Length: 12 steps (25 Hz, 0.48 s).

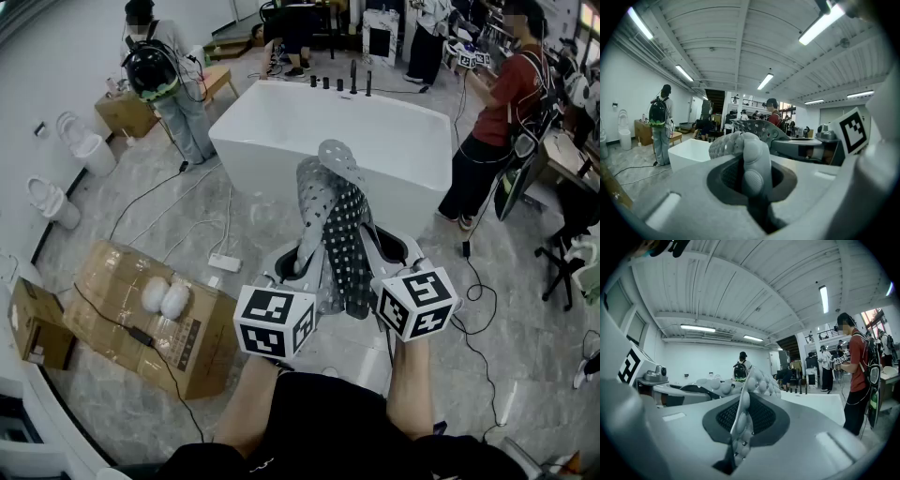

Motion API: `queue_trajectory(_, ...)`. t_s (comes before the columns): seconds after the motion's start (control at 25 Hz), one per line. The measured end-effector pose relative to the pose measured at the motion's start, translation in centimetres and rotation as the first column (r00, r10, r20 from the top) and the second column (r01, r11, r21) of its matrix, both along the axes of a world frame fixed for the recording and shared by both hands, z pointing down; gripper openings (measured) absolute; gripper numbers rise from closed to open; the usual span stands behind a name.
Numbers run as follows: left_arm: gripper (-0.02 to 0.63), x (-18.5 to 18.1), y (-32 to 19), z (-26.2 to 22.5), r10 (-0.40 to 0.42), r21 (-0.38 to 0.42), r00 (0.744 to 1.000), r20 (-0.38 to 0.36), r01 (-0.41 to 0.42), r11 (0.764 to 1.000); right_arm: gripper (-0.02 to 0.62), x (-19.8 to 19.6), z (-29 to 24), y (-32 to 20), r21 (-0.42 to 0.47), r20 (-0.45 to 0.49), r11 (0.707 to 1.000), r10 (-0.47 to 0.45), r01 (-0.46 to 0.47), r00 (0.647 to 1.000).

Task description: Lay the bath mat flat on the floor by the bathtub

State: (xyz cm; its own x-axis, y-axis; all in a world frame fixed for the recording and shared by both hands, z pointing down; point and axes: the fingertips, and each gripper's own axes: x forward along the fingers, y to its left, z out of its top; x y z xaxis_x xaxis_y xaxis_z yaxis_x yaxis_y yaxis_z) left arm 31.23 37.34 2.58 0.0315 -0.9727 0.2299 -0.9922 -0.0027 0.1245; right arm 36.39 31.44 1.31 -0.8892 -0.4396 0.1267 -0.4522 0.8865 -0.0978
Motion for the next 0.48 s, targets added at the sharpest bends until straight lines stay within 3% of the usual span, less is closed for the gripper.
queue_trajectory(0.48, 0.032, -0.9, 1.7, -1.3, -0.051, 0.04, 0.998, 0.024, 0.05, 0.998, 0.017, 0.0, -0.7, 1.4, 0.031, 0.019, 0.999, 0.008, -0.009, 1.0)
